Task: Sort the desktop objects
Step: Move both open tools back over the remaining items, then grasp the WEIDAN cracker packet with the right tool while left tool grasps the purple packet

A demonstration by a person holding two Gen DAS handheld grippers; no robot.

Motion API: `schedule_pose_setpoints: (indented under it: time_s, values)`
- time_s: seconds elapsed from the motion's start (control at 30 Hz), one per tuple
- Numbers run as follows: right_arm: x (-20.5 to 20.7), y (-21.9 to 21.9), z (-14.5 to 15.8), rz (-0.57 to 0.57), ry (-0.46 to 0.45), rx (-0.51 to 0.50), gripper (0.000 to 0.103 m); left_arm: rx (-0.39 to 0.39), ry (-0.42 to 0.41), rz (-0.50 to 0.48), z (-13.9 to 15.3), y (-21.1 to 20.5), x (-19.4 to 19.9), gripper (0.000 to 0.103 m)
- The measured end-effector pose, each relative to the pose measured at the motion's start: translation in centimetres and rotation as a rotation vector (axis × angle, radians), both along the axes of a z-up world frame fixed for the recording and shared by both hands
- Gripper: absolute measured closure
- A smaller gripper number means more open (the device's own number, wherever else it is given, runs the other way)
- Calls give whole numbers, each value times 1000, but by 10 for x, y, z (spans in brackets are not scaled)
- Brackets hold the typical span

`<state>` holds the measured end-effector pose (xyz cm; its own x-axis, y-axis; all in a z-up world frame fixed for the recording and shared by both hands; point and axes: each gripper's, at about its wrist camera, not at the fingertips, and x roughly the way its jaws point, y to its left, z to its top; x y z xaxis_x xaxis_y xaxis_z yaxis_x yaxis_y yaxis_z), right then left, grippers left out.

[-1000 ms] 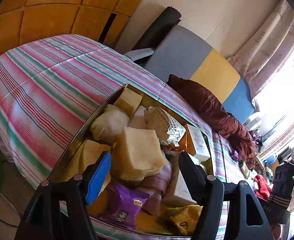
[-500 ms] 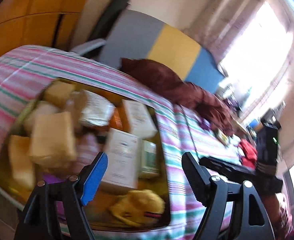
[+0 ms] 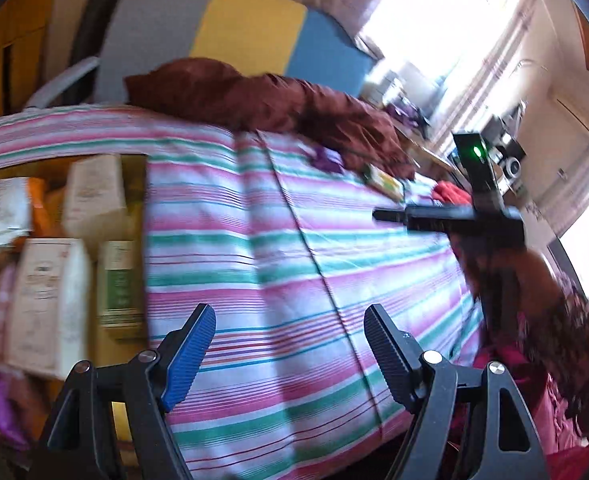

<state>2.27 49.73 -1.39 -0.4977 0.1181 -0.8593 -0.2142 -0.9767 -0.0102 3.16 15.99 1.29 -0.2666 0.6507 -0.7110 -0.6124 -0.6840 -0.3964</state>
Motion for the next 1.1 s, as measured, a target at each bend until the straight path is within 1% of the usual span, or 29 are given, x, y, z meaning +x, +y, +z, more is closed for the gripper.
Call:
schedule_pose_setpoints:
  time_s: [0.1, 0.2, 0.27, 0.37, 0.47, 0.53, 0.7, 0.77, 0.83, 0.9, 0.93, 1.0, 1.07, 1.1]
  values:
    - [-3, 49, -3, -42, 9, 95, 12, -11, -34, -18, -11, 17, 1, 25]
    - [-8, 97, -10, -96, 12, 133, 12, -28, -51, -33, -21, 33, 3, 25]
    - [-12, 128, -15, -133, 21, 113, 12, -33, -67, -40, -26, 38, 2, 25]
    - [-18, 162, -19, -169, 52, 63, 12, -47, -91, -46, -35, 47, 0, 25]
    - [-30, 184, -26, -176, 79, 14, 12, -65, -101, -49, -40, 53, -3, 25]
    - [-40, 196, -32, -163, 80, -2, 12, -75, -108, -44, -42, 56, -4, 25]
    - [-59, 206, -45, -118, 71, 59, 11, -101, -113, -33, -47, 60, -8, 25]
    - [-62, 211, -53, -113, 59, 38, 10, -108, -118, -25, -50, 64, -10, 25]
    - [-61, 214, -54, -107, 53, -37, 7, -104, -137, -17, -55, 68, -12, 25]
    - [-63, 211, -53, -50, -8, -179, 7, -101, -146, -17, -57, 73, -14, 25]
    - [-63, 207, -51, -24, -19, -204, 8, -102, -144, -21, -57, 78, -15, 25]
    - [-63, 194, -44, 24, -28, -186, 8, -93, -135, -33, -55, 86, -17, 25]
    - [-65, 180, -40, 51, -21, -111, 8, -93, -113, -48, -50, 96, -20, 25]
    - [-67, 175, -41, 55, -28, -90, 8, -94, -103, -52, -48, 101, -22, 25]
